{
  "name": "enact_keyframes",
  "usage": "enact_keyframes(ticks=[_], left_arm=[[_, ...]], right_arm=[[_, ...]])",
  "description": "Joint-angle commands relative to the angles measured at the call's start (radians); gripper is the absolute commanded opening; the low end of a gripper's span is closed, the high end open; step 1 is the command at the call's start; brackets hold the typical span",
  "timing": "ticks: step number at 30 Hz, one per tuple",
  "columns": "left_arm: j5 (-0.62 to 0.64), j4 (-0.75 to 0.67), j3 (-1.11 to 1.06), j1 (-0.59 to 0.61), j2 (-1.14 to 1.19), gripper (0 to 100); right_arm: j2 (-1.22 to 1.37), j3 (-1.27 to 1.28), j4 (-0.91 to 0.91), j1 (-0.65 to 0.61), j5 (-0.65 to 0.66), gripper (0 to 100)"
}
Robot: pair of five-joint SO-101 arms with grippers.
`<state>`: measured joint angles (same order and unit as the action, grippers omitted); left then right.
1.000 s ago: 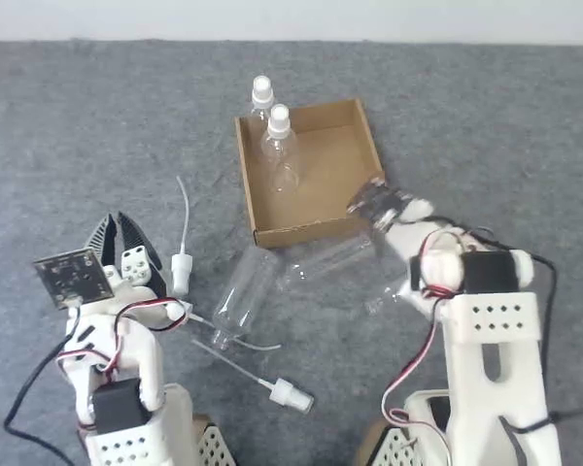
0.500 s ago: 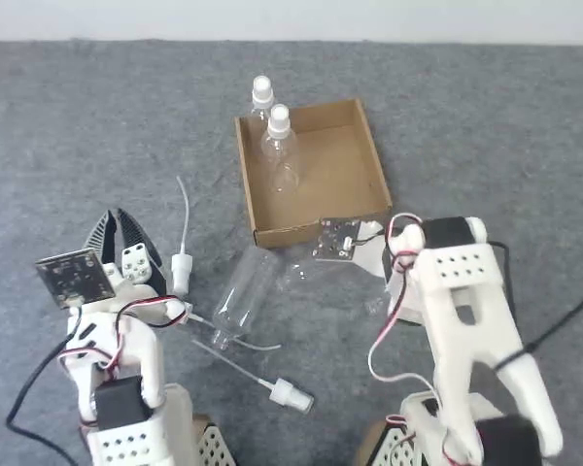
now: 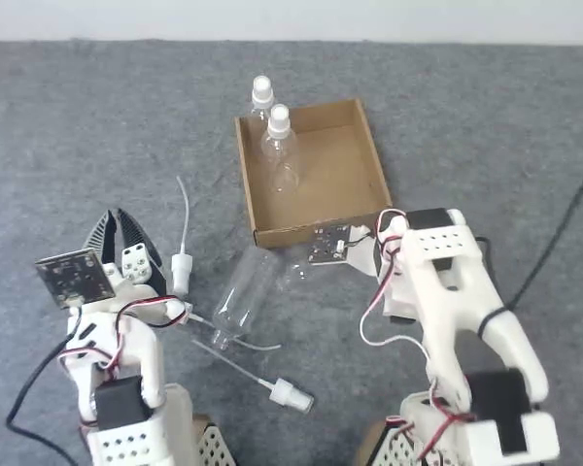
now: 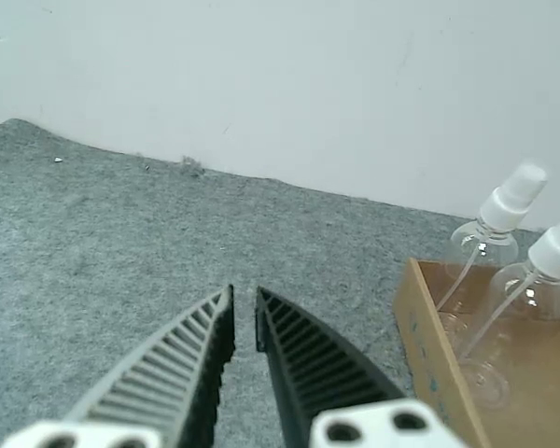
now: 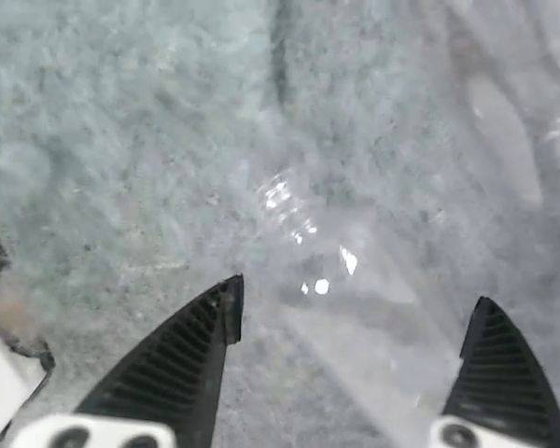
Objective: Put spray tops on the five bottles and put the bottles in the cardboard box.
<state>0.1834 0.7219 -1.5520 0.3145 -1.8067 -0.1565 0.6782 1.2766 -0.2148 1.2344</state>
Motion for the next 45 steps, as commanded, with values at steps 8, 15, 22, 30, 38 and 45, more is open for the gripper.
enact_keyframes(ticks=[8,15,22,30,38,45], left_arm=[[0.003,-0.031,0.008,0.005,-0.008,4],[0.003,-0.031,0.008,0.005,-0.008,4],[0.003,-0.031,0.008,0.005,-0.008,4],[0.003,-0.032,0.008,0.005,-0.008,4],[0.003,-0.032,0.008,0.005,-0.008,4],[0.003,-0.032,0.008,0.005,-0.008,4]], right_arm=[[0.031,-0.049,-0.022,-0.005,0.009,15.8],[0.031,-0.049,-0.004,0.01,-0.012,7.0],[0.03,-0.051,0.007,0.018,-0.107,6.6],[0.03,-0.054,0.007,0.018,-0.232,6.5],[0.03,-0.057,0.053,0.018,-0.235,6.5],[0.03,-0.057,0.073,0.016,-0.334,6.5]])
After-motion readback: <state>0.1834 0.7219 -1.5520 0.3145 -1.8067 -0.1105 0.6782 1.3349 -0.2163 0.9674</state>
